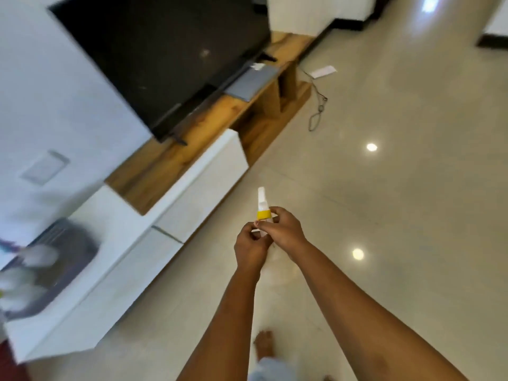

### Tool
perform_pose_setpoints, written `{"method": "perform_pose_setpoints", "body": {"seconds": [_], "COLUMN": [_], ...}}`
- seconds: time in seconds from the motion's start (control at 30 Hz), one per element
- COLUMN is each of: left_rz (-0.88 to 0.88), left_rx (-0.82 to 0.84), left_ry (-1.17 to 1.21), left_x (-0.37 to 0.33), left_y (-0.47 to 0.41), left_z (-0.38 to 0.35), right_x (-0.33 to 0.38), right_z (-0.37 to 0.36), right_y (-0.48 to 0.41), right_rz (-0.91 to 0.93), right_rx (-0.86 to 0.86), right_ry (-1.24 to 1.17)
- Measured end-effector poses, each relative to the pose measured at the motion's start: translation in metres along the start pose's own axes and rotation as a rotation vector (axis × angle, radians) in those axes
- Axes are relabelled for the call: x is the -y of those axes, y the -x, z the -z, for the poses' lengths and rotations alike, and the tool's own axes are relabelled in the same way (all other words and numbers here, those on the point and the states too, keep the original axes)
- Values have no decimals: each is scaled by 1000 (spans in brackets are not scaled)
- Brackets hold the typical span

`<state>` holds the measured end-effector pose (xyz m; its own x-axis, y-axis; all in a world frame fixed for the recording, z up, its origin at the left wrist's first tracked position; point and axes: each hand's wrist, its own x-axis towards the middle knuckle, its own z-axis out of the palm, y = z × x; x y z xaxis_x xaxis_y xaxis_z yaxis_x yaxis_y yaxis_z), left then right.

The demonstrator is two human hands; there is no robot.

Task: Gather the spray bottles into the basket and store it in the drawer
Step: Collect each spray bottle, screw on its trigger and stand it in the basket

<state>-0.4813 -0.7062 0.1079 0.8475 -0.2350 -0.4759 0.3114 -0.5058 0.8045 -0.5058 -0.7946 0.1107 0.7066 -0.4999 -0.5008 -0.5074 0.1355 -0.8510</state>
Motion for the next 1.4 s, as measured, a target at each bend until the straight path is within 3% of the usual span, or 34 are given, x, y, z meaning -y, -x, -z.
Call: {"method": "perform_pose_setpoints", "body": {"seconds": [0.13,0.3,0.47,0.63,0.93,1.4], "left_rz": [10,148,241,283,430,554], "left_rx": [-122,-49,-303,-430,-480,-577], "left_ry": [59,314,373,418,570,545], "left_x": [5,46,101,135,182,214], "left_y": [-9,-34,-69,-102,-150,-281], "left_z": [99,251,398,509,581,668], "right_x": [50,92,115,132,145,139], "right_z": [-95,-237,-379,-499,-628,-785], "right_y": [3,2,1,0,-32,-109], "right_rz": [73,146,166,212,272,405], "right_rx": [142,327,483,616,688,684], "right_ry": [174,328,401,456,545,711]}}
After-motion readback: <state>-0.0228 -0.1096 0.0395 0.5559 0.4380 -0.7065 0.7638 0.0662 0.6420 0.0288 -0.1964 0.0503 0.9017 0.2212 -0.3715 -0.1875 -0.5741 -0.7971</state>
